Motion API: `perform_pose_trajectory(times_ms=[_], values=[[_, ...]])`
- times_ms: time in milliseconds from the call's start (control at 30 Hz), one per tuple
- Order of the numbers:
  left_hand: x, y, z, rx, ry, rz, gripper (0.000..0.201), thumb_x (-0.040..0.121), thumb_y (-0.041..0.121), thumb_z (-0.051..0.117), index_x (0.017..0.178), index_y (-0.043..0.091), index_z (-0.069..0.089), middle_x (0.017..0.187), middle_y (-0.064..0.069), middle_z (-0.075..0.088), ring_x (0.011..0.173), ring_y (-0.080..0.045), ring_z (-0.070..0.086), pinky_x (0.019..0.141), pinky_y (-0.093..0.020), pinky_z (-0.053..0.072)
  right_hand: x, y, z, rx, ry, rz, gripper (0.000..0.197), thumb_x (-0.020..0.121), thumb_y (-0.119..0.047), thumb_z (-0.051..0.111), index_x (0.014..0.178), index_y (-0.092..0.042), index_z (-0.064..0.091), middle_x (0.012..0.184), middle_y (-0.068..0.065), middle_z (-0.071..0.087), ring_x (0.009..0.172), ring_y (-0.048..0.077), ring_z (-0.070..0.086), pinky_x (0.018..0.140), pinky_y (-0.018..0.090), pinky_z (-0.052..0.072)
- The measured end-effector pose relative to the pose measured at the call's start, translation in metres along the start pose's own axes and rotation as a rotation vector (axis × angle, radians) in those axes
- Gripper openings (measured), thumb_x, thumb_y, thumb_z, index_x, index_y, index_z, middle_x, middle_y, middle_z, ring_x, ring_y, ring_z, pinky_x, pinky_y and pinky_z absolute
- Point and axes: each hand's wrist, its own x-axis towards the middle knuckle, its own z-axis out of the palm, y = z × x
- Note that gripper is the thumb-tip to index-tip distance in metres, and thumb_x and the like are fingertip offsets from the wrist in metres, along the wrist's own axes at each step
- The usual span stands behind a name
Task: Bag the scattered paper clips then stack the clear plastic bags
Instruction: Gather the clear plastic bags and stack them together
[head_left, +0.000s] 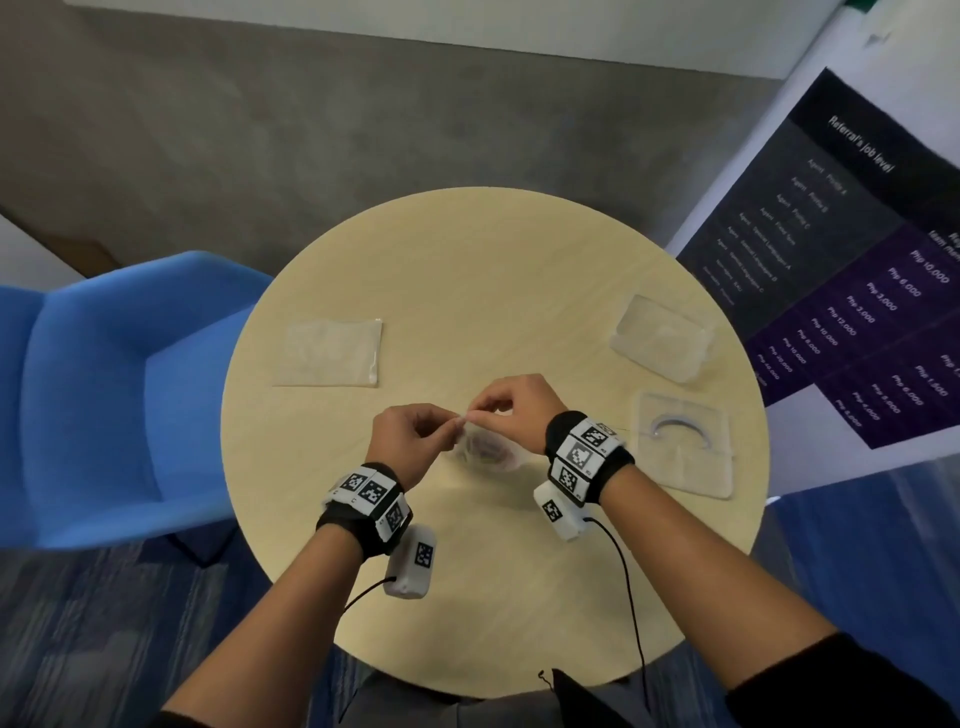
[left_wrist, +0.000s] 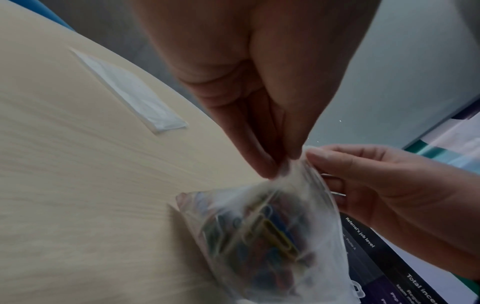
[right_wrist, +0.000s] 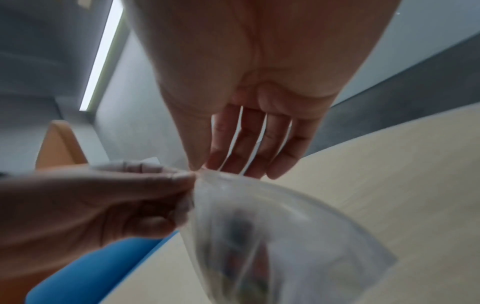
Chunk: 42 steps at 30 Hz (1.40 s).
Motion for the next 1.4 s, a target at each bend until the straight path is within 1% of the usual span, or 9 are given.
perform_pose_trajectory(times_ms=[400, 567, 733, 800, 900, 1000, 1100, 1267, 1400], values=[[0.001, -0.007, -0.010, -0.047, 0.118, -0.034, 0.007, 0.086, 0.011, 0.071, 0.081, 0.008, 0.074, 0.073, -0.011, 0.075, 0.071, -0.025, 0.073, 0.075, -0.037, 0.062, -0.019, 0.029, -0.005, -0.307, -0.033, -0.068, 0.006, 0.094, -0.021, 0.056, 0.094, -0.016, 0.060, 0.095, -0.002, 0.058, 0.085, 0.018, 0.057, 0.080, 0.037, 0.051], [-0.003, -0.016, -0.013, -0.009, 0.092, 0.024, 0.009, 0.093, 0.021, 0.063, 0.089, 0.013, 0.066, 0.086, 0.002, 0.072, 0.081, -0.012, 0.067, 0.076, -0.024, 0.051, -0.033, 0.048, -0.007, 0.009, 0.046, 0.047, 0.012, 0.095, -0.017, 0.056, 0.099, -0.008, 0.063, 0.103, 0.004, 0.068, 0.095, 0.019, 0.064, 0.087, 0.032, 0.052], [-0.005, -0.010, -0.023, 0.000, 0.151, 0.002, 0.005, 0.096, 0.017, 0.059, 0.093, 0.015, 0.061, 0.075, -0.010, 0.072, 0.067, -0.019, 0.070, 0.066, -0.026, 0.058, -0.030, 0.036, 0.004, 0.472, -0.032, 0.181, 0.010, 0.098, -0.010, 0.050, 0.095, -0.004, 0.057, 0.083, 0.009, 0.068, 0.085, 0.017, 0.072, 0.083, 0.029, 0.057], [-0.003, -0.009, -0.029, 0.006, 0.153, -0.042, 0.006, 0.096, 0.014, 0.058, 0.093, 0.009, 0.060, 0.068, -0.008, 0.070, 0.056, -0.016, 0.066, 0.058, -0.029, 0.058, -0.023, 0.036, 0.010, 0.609, -0.117, 0.234, 0.012, 0.100, -0.009, 0.045, 0.095, -0.004, 0.055, 0.087, 0.020, 0.070, 0.085, 0.031, 0.073, 0.086, 0.037, 0.057], [0.010, -0.020, -0.036, 0.046, 0.113, -0.233, 0.008, 0.095, 0.011, 0.058, 0.092, 0.004, 0.060, 0.065, -0.010, 0.069, 0.053, -0.023, 0.067, 0.059, -0.038, 0.061, -0.009, 0.038, 0.025, 0.627, -0.217, 0.327, 0.011, 0.101, -0.009, 0.044, 0.095, -0.006, 0.052, 0.080, 0.019, 0.072, 0.072, 0.028, 0.073, 0.084, 0.039, 0.057], [0.031, -0.035, -0.041, 0.137, 0.083, -0.392, 0.009, 0.093, 0.013, 0.060, 0.088, 0.006, 0.061, 0.071, -0.014, 0.073, 0.063, -0.032, 0.071, 0.067, -0.045, 0.062, 0.005, 0.045, 0.039, 0.534, -0.195, 0.423, 0.008, 0.097, -0.010, 0.053, 0.090, -0.008, 0.056, 0.076, 0.014, 0.072, 0.061, 0.021, 0.069, 0.078, 0.041, 0.056], [0.060, -0.046, -0.052, 0.395, 0.118, -0.383, 0.014, 0.090, 0.018, 0.061, 0.102, 0.012, 0.065, 0.088, -0.007, 0.073, 0.077, -0.030, 0.070, 0.075, -0.041, 0.060, 0.021, 0.068, 0.024, 0.358, 0.026, 0.493, 0.007, 0.090, -0.009, 0.061, 0.087, -0.013, 0.065, 0.085, 0.012, 0.071, 0.066, 0.022, 0.065, 0.074, 0.042, 0.058], [0.096, -0.060, -0.078, 0.740, 0.234, -0.205, 0.061, 0.082, 0.016, 0.069, 0.140, 0.018, 0.048, 0.138, -0.015, 0.049, 0.123, -0.036, 0.049, 0.101, -0.044, 0.045, 0.025, 0.129, -0.065, -0.215, 0.524, 0.536, 0.044, 0.084, -0.011, 0.067, 0.126, -0.013, 0.055, 0.133, 0.013, 0.047, 0.110, 0.033, 0.056, 0.090, 0.037, 0.048], [0.103, -0.079, -0.087, 0.923, 0.154, -0.207, 0.046, 0.088, 0.027, 0.065, 0.133, 0.018, 0.058, 0.142, -0.016, 0.046, 0.125, -0.041, 0.043, 0.106, -0.043, 0.038, 0.019, 0.178, -0.106, -0.435, 0.341, 0.788, 0.064, 0.092, -0.019, 0.058, 0.149, -0.014, 0.028, 0.150, 0.015, 0.030, 0.131, 0.041, 0.036, 0.104, 0.046, 0.038]])
